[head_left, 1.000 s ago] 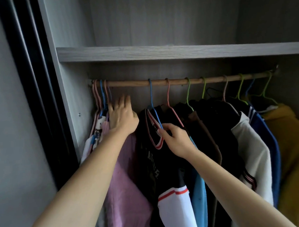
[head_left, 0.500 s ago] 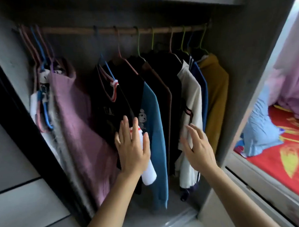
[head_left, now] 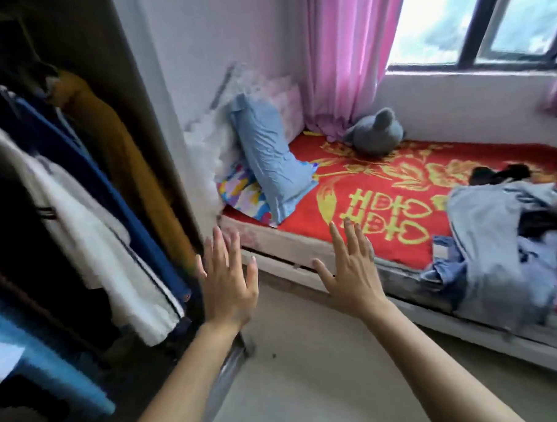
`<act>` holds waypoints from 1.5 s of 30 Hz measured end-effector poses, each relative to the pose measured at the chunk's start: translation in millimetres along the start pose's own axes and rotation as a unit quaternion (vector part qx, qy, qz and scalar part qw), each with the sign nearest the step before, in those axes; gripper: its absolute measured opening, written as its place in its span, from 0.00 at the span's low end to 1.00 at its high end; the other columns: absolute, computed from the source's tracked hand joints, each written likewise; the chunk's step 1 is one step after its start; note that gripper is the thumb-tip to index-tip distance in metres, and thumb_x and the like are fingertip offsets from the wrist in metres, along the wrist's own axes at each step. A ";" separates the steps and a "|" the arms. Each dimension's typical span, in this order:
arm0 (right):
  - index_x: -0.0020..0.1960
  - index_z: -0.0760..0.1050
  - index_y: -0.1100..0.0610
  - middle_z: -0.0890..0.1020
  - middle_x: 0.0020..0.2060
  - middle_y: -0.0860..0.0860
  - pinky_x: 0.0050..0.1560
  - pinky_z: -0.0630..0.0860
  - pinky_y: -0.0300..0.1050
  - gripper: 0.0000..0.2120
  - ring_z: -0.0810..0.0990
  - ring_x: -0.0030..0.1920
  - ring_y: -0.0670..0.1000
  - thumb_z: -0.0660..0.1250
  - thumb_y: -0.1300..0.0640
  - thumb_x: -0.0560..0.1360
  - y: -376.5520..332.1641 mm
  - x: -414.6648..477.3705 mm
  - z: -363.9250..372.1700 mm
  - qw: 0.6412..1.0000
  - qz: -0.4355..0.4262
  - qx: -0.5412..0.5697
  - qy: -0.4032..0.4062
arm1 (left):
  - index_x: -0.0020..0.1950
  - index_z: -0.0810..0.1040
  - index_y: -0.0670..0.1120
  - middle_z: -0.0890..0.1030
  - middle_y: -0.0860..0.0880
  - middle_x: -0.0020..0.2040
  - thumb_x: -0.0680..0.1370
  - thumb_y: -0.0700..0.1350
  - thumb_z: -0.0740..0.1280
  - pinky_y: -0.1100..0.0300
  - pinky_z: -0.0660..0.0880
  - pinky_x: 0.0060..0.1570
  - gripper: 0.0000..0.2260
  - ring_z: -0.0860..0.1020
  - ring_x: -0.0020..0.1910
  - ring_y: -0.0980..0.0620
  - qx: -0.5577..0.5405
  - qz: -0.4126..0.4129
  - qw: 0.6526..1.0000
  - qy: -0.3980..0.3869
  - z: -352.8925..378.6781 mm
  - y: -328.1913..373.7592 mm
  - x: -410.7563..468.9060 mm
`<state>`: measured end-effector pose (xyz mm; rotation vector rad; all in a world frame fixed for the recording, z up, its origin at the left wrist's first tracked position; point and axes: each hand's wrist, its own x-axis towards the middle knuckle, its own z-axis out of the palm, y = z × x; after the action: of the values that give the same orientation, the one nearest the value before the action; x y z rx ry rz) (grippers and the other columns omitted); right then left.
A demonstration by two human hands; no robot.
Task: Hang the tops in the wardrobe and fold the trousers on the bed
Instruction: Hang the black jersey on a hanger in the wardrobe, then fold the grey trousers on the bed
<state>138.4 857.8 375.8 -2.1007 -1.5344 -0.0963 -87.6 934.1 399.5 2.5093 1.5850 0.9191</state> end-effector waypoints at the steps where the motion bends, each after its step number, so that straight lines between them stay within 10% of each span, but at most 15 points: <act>1: 0.82 0.46 0.52 0.45 0.81 0.56 0.79 0.48 0.59 0.39 0.42 0.81 0.57 0.58 0.37 0.79 40.1 -1.3 -13.6 1.000 0.025 -0.014 0.004 | 0.77 0.64 0.44 0.59 0.38 0.78 0.79 0.56 0.53 0.35 0.57 0.71 0.29 0.58 0.77 0.38 -0.011 0.026 0.999 -0.015 21.6 33.6 8.7; 8: 0.82 0.45 0.51 0.46 0.81 0.56 0.79 0.47 0.59 0.40 0.42 0.81 0.57 0.60 0.38 0.79 239.3 -2.8 -78.8 0.985 0.168 -0.038 0.016 | 0.81 0.52 0.51 0.47 0.42 0.81 0.78 0.57 0.54 0.37 0.51 0.73 0.32 0.48 0.79 0.42 -0.065 0.117 0.983 -0.126 136.8 216.3 58.1; 19: 0.82 0.40 0.52 0.42 0.81 0.57 0.78 0.45 0.58 0.43 0.40 0.80 0.59 0.61 0.38 0.78 431.7 62.1 -20.3 0.941 0.318 -0.081 -0.077 | 0.80 0.39 0.55 0.33 0.47 0.79 0.82 0.60 0.52 0.40 0.43 0.75 0.32 0.36 0.78 0.48 -0.044 0.190 0.938 -0.286 349.6 302.8 165.0; 33: 0.81 0.38 0.53 0.39 0.80 0.58 0.79 0.47 0.57 0.41 0.40 0.80 0.59 0.60 0.42 0.80 606.9 138.3 -6.2 0.832 0.530 -0.066 -0.150 | 0.80 0.41 0.55 0.38 0.46 0.80 0.82 0.62 0.51 0.41 0.49 0.76 0.32 0.40 0.79 0.46 -0.046 0.242 0.845 -0.475 565.6 439.5 289.4; 45: 0.82 0.40 0.49 0.41 0.80 0.58 0.78 0.50 0.57 0.40 0.42 0.80 0.59 0.62 0.47 0.81 852.3 247.9 32.5 0.829 0.522 0.048 -0.194 | 0.81 0.41 0.54 0.42 0.43 0.81 0.81 0.64 0.53 0.42 0.48 0.75 0.34 0.42 0.79 0.43 -0.015 0.039 0.837 -0.545 752.0 584.7 338.9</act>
<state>987.2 905.6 118.5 -2.6637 -0.3368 0.8186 863.8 1142.6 128.1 2.2823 1.0165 -0.4902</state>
